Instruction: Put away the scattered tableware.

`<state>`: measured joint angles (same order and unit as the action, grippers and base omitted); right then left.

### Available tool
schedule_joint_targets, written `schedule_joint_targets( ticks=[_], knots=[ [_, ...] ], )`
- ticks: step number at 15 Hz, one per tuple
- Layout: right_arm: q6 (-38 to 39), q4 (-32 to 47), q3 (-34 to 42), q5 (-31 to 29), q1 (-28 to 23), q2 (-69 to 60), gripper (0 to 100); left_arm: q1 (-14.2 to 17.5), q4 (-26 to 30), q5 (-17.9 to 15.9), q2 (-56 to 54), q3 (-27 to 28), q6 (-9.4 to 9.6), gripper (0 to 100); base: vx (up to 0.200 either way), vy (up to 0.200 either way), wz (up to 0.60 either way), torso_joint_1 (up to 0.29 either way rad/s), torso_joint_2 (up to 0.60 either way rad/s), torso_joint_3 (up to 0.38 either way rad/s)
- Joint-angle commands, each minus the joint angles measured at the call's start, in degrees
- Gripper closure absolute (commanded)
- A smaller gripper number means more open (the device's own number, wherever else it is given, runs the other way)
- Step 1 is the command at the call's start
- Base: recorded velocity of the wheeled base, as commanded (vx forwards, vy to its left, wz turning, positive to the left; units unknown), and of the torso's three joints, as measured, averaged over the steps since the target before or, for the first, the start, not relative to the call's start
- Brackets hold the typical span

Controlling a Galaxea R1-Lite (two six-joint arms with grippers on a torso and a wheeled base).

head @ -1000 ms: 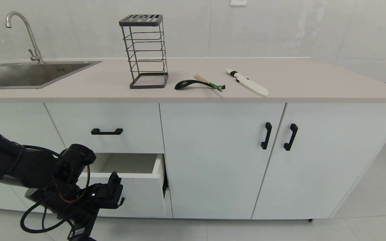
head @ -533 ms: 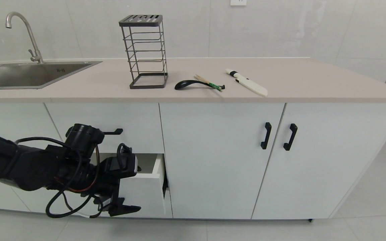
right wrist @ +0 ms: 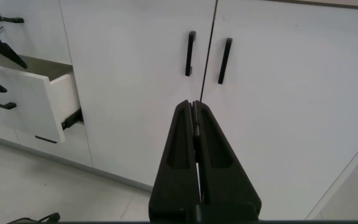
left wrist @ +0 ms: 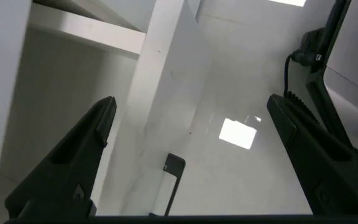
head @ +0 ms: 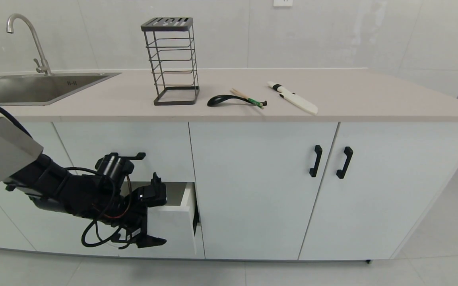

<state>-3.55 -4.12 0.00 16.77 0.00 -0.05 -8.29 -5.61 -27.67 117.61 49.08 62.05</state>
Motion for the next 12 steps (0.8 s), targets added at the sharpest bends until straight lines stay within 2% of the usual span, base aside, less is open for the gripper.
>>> schedule_joint_targets(
  ticks=[1, 3, 7, 10, 12],
  knots=[
    [-0.06, -0.01, 0.0, 0.01, 0.0, 0.05, 100, 0.12, -0.37, 0.07, 1.13, -5.22, 0.0, 0, 0.0, 0.0, 0.0, 0.0, 0.0, 0.0],
    [-0.06, -0.01, 0.0, 0.01, 0.0, 0.05, 100, 0.12, -2.21, 0.16, -0.19, -8.56, -0.09, 0, 0.0, 0.0, 0.0, 0.0, 0.0, 0.0],
    [-0.06, -0.01, 0.0, 0.01, 0.0, 0.05, 100, 0.12, -2.57, 0.16, -3.18, -11.11, -0.18, 0, 0.0, 0.0, 0.0, 0.0, 0.0, 0.0],
    [0.03, -0.01, 0.0, 0.01, 0.0, 0.05, 100, 0.29, -3.53, -0.28, -6.61, -10.93, -0.53, 0, 0.0, 0.0, 0.0, 0.0, 0.0, 0.0],
    [0.03, -0.1, 0.0, 0.01, 0.0, 0.05, 100, 1.52, -3.71, -0.36, -9.07, -10.76, -0.61, 0, 0.0, 0.0, 0.0, 0.0, 0.0, 0.0]
  ],
)
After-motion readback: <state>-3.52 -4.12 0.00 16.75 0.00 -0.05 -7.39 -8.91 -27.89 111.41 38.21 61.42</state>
